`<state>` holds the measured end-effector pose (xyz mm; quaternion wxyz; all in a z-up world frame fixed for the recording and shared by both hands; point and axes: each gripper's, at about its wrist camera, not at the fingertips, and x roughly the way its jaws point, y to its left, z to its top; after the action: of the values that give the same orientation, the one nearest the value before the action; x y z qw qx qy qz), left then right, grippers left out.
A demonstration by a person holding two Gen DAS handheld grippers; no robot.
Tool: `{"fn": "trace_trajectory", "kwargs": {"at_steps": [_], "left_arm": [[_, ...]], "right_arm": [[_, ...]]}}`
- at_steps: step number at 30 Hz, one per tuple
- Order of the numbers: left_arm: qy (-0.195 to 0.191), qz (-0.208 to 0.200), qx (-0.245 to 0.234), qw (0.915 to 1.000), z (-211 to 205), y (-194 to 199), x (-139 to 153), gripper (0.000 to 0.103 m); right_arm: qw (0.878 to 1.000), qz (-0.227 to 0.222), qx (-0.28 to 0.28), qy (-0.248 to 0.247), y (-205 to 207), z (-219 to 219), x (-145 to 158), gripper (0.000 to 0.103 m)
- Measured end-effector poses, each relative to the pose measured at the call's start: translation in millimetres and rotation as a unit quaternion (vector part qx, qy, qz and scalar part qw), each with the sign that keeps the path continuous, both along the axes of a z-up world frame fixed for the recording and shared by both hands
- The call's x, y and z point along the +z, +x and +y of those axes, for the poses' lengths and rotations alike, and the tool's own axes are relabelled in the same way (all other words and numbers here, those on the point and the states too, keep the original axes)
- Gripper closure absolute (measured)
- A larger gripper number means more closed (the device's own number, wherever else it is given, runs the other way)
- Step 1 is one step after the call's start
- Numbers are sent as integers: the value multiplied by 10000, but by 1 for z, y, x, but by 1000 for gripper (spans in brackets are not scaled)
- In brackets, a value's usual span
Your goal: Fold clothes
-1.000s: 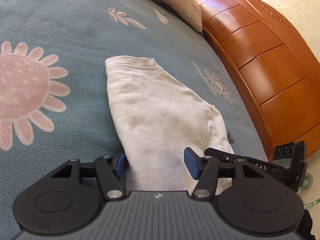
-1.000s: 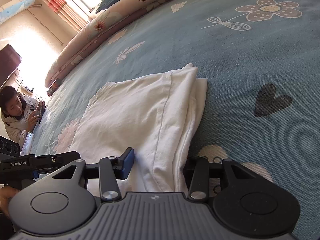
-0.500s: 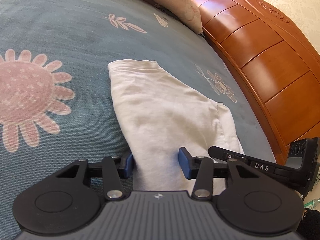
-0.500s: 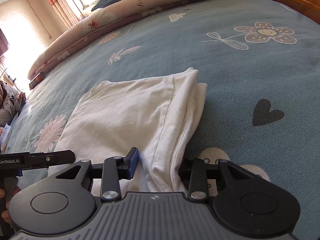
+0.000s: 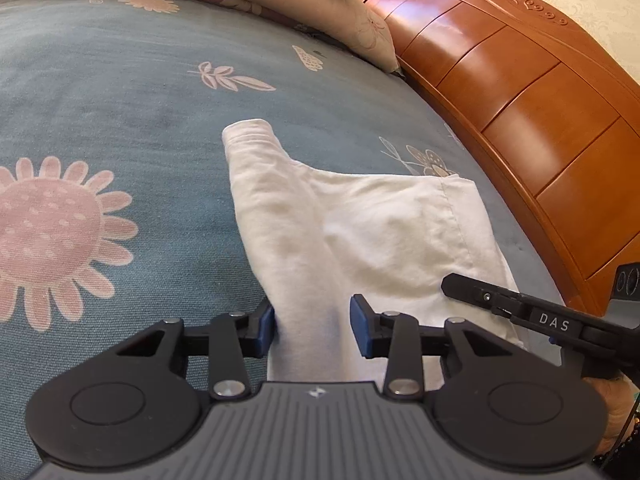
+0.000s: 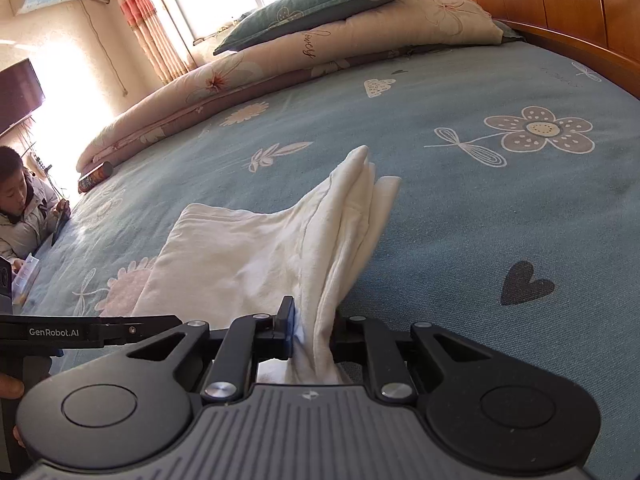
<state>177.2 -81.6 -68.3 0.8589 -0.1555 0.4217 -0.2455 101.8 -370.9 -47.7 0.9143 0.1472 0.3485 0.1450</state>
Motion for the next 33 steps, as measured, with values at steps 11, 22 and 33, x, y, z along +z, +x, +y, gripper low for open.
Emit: {"fn": "trace_trajectory", "kwargs": {"at_steps": [11, 22, 33], "left_arm": [[-17, -393, -593, 9975, -71, 3, 31, 76], [-168, -418, -1219, 9915, -179, 13, 27, 77], [135, -461, -1179, 9919, -205, 11, 11, 75]], "right_arm": [[9976, -445, -441, -290, -13, -53, 34, 87], [9877, -508, -1342, -628, -24, -153, 42, 87], [9697, 176, -2290, -837, -8, -216, -9, 64]]}}
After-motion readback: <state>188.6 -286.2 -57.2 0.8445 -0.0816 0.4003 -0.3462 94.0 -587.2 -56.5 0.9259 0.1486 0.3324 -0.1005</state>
